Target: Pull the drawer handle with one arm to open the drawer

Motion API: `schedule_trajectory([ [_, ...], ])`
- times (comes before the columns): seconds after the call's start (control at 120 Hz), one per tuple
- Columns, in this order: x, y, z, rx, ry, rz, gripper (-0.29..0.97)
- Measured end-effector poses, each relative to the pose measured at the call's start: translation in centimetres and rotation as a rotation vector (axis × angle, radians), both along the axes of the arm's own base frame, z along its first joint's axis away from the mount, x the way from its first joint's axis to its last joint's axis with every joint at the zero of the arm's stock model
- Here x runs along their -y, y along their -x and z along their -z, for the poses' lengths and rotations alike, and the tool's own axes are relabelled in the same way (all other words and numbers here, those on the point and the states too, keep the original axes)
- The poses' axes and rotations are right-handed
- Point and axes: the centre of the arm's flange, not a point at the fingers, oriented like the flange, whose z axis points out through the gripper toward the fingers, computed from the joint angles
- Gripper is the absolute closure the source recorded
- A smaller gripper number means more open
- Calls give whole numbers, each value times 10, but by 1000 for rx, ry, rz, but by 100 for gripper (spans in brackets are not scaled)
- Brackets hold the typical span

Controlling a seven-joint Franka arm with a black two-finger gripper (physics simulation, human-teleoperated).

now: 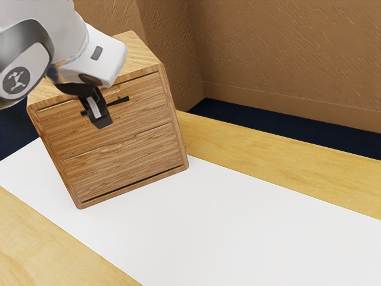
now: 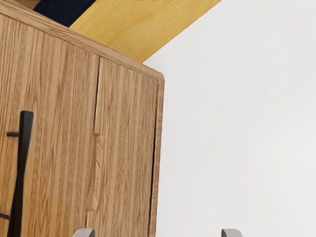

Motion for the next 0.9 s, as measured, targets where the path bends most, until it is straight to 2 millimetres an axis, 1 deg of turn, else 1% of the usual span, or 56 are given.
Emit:
schedule_trajectory([
  [0.133, -10, -12, 6, -3, -18, 17, 41],
  [0.225, -27, -18, 9, -8, -28, 11, 41],
  [0.275, -32, -21, 11, -9, -34, 13, 41],
  [0.542, -42, -33, 19, -19, -56, 38, 41],
  [0.717, -70, -36, 21, -15, -53, 14, 42],
  [0.9, -74, -39, 23, -14, -56, 20, 42],
])
